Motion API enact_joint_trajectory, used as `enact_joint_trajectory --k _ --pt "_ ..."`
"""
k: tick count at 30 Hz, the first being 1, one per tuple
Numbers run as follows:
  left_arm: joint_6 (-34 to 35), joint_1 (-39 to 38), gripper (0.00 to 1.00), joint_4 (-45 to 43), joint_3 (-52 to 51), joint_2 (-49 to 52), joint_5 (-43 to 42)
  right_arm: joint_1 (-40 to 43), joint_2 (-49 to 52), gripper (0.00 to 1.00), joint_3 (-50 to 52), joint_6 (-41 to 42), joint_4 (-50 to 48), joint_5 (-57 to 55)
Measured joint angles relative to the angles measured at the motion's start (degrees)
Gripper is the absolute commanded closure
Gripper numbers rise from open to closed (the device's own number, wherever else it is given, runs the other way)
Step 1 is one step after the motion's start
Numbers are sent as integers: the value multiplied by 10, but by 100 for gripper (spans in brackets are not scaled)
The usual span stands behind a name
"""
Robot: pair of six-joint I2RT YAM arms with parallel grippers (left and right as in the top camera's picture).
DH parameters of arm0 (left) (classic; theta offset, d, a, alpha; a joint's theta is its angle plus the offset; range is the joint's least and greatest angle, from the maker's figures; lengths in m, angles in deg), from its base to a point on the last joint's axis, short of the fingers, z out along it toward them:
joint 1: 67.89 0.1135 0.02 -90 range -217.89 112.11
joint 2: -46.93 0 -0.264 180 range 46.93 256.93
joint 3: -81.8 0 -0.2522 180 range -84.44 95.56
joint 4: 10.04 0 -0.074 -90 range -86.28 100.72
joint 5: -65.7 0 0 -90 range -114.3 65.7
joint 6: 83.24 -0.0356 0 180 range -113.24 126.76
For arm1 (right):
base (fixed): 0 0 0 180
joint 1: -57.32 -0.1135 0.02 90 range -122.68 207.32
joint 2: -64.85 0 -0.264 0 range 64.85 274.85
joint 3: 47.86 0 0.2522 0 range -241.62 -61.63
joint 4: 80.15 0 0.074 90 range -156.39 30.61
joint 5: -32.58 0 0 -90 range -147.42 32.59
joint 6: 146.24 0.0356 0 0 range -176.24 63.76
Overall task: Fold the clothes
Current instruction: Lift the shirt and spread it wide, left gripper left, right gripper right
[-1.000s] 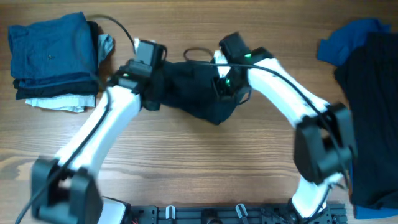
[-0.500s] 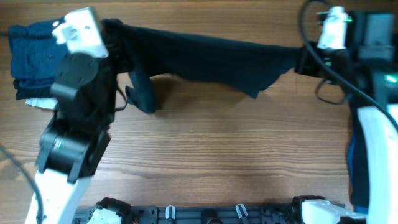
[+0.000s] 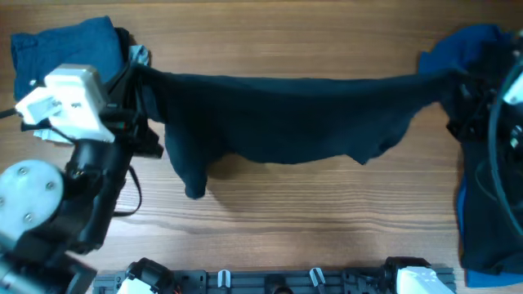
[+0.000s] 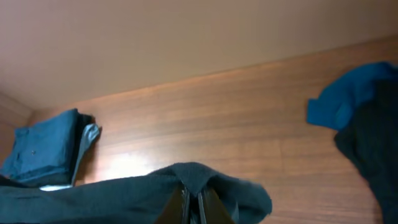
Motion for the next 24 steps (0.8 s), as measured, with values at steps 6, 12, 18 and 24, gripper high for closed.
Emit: enact_joint_trajectory --k 6,12,18,24 --pt "-1 -38 96 75 61 -2 0 0 -26 96 -50 0 56 -36" --pt "19 -58 96 112 90 -2 -2 0 -26 96 -94 0 97 -45" --pt "46 -61 96 175 132 -2 -2 0 -26 96 -139 0 139 -45" --pt "58 -61 96 216 170 -3 10 0 -30 96 -150 0 140 -44"
